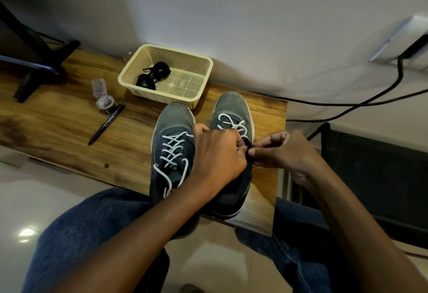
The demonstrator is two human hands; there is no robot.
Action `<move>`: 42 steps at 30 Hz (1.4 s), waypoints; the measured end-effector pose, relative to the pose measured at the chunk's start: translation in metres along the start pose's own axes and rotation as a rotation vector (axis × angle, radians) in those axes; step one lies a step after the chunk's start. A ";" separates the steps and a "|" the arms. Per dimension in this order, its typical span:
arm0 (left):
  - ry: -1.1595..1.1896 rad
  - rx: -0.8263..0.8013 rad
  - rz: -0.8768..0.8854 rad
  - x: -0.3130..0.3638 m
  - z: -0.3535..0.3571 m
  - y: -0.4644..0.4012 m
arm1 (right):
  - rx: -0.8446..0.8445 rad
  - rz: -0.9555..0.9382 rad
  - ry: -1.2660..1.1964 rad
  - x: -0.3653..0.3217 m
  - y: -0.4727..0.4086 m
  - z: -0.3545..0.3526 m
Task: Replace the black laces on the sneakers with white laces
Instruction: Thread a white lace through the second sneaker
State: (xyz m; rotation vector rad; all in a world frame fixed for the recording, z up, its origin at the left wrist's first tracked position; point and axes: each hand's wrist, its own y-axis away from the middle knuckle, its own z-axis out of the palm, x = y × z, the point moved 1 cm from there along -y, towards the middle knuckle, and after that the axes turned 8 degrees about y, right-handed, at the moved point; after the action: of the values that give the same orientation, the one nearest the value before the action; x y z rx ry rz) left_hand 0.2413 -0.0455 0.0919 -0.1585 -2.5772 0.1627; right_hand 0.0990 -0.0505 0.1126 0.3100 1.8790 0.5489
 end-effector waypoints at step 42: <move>-0.063 -0.277 0.215 -0.037 -0.018 -0.037 | -0.168 0.125 0.004 -0.001 -0.008 0.005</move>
State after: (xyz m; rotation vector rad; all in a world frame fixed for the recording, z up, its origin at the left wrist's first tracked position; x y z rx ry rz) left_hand 0.2794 -0.0858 0.0936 -0.5414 -2.6309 -0.1136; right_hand 0.1039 -0.0567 0.1079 0.3160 1.8122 0.7880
